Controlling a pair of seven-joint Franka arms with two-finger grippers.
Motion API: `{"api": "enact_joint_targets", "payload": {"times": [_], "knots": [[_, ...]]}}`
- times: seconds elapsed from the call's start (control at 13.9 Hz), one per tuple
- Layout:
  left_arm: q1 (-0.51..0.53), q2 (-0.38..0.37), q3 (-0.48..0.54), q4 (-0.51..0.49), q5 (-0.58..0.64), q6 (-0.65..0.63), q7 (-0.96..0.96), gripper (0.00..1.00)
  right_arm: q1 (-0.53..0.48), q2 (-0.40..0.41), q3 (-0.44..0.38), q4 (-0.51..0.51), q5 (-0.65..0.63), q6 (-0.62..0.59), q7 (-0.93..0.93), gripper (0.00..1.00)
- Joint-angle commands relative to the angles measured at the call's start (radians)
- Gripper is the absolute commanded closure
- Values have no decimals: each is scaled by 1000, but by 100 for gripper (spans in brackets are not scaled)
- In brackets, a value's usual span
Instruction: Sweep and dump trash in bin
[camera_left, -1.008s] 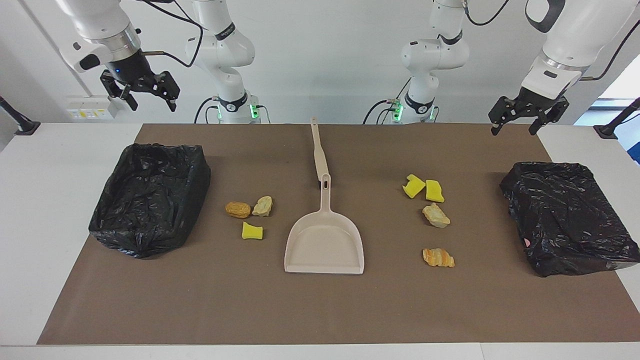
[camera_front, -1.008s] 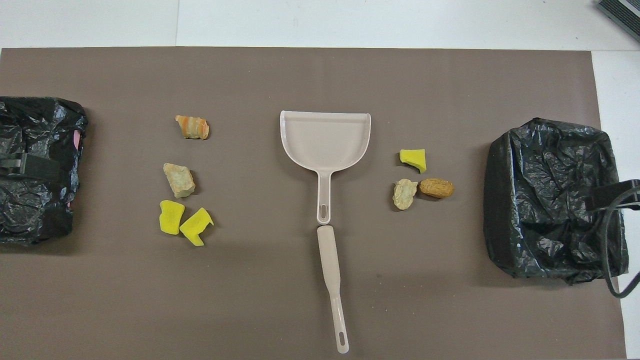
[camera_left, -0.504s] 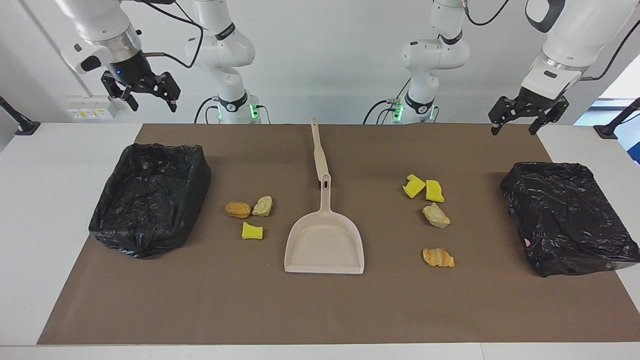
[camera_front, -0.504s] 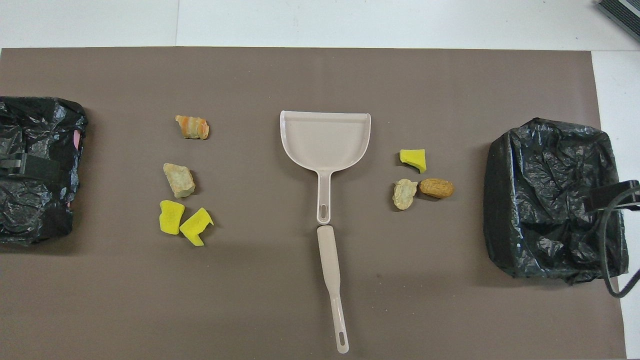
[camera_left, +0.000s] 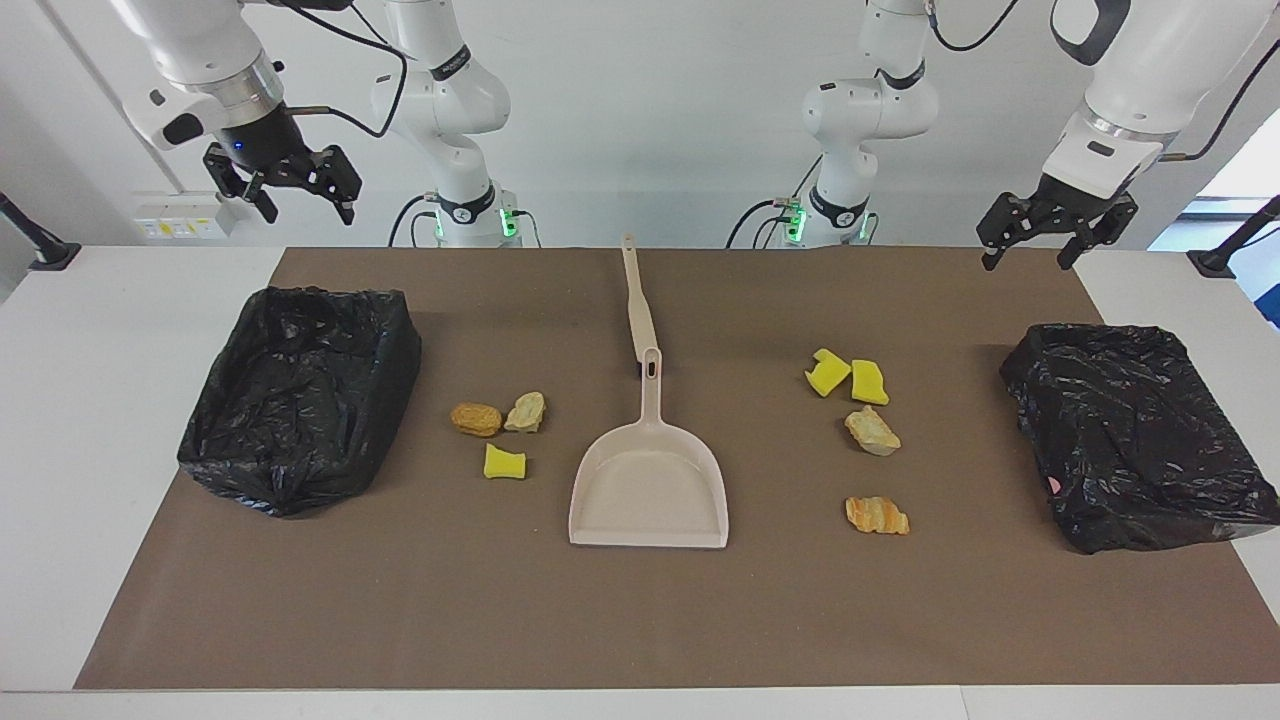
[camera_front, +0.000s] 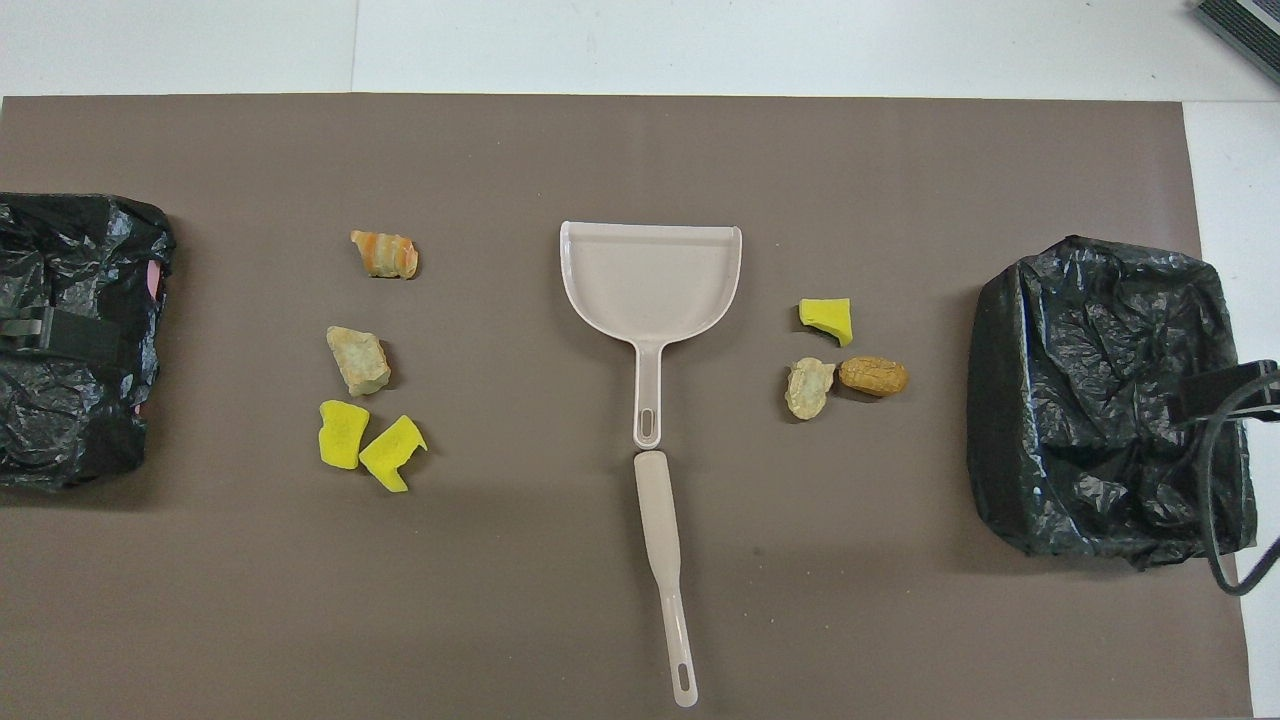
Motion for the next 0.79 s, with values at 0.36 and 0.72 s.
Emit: {"api": "enact_joint_targets", "payload": {"times": [0.36,0.72], "knots": [[-7,-16,-1,-49,-4,12,2,0,113,147,14,1,9,250,92,0],[-31,-4,-5,-178,-31,179,6,0,211,343,16,68,11,364,263,0]]}}
